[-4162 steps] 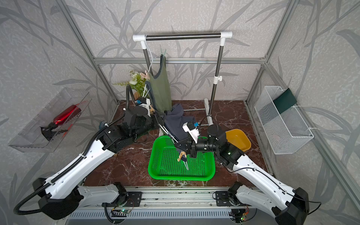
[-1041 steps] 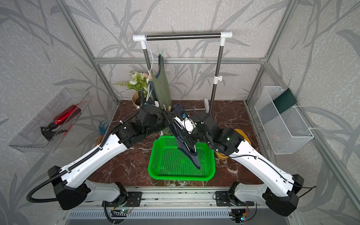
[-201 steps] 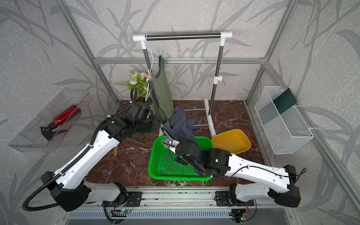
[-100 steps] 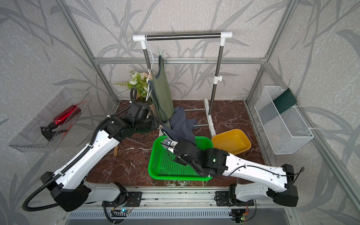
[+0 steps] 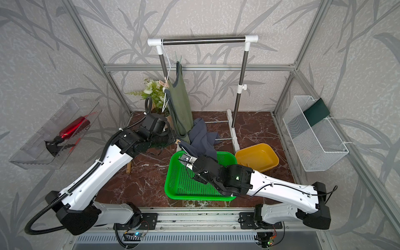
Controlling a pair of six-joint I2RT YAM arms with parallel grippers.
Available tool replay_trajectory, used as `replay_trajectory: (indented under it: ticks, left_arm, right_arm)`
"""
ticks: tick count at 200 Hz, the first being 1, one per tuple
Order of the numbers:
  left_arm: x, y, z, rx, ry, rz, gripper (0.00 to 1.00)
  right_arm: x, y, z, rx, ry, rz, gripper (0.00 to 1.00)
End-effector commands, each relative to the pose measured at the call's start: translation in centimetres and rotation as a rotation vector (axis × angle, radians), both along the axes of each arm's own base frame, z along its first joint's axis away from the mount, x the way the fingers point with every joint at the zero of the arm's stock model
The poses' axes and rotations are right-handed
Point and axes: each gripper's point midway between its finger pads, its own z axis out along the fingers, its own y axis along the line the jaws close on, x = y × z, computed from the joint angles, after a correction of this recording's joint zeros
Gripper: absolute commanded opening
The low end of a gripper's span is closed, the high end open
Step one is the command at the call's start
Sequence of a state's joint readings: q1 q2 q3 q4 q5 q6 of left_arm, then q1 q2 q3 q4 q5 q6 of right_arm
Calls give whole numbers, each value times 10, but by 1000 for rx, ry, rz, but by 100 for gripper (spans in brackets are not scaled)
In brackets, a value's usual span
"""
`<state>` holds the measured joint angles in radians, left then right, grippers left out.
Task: Remove the clothespins securing tank tops to the hanger
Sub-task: Remove the clothespin from the hanger.
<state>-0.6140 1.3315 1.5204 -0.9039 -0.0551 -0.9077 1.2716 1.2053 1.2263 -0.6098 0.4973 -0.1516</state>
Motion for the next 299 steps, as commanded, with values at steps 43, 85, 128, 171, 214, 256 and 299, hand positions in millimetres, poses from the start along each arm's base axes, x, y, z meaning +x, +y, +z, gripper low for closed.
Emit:
replay_trajectory:
  ticks: [43, 85, 128, 171, 214, 256, 299]
  left_arm:
    - [-2, 7, 9, 10, -28, 10, 22]
    - [-2, 9, 11, 14, -36, 13, 16]
    - [-2, 11, 11, 24, -37, 18, 13]
    - [-2, 17, 17, 25, -69, 40, 12]
    - [3, 24, 33, -4, -171, 74, 10]
    - [7, 21, 54, -77, -283, 74, 9]
    - [5, 17, 58, -98, -274, 56, 8]
  right_arm:
    - [1, -1, 12, 38, -27, -10, 0]
    - [2, -3, 13, 43, -29, -20, 0]
    - [2, -4, 13, 41, -30, -21, 0]
    - [2, -6, 12, 42, -28, -23, 0]
    - [-7, -7, 18, 96, 2, 23, 0]
    - [-13, -7, 14, 88, 38, 54, 0]
    - [-12, -7, 9, 67, 42, 50, 0]
